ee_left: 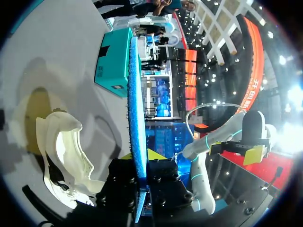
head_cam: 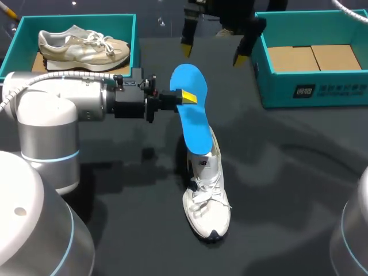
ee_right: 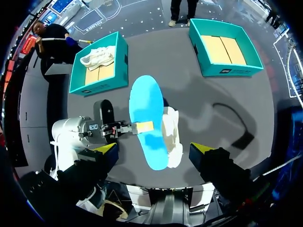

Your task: Take the shoe out of the shoebox, open the shoe tongue, remove and reinsert the insole, then place the shoe into the shoebox

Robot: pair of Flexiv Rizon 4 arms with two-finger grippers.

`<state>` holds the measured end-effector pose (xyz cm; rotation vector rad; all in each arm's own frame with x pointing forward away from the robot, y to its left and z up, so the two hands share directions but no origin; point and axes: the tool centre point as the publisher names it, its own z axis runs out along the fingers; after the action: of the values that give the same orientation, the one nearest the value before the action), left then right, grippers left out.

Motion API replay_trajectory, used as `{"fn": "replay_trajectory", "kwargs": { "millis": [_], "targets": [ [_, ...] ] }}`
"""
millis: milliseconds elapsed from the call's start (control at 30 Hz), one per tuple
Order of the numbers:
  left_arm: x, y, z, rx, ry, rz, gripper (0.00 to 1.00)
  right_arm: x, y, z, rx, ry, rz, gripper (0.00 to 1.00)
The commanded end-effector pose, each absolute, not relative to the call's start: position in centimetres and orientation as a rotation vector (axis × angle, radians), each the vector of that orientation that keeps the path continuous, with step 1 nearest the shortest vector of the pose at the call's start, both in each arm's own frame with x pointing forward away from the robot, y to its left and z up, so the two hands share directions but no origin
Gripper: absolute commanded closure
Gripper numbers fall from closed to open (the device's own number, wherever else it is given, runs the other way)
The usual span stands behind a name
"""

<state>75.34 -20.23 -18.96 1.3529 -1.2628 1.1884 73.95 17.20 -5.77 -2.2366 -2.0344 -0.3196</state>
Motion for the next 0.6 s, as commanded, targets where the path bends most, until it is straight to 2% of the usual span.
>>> {"fn": "replay_trajectory", "kwargs": {
  "millis": [33,600],
  "targets": [
    [75.2,-20.2,-19.0,1.354,-1.264,1.188,1.0,73.7,16.0,-6.6,-2.015,-1.84,-0.675,0.0],
    [75.2,-20.2,-19.0,1.354,-1.264,1.188,1.0,74.1,13.9,-9.8,-1.771,-1.609,-0.941,0.0]
  ]
}}
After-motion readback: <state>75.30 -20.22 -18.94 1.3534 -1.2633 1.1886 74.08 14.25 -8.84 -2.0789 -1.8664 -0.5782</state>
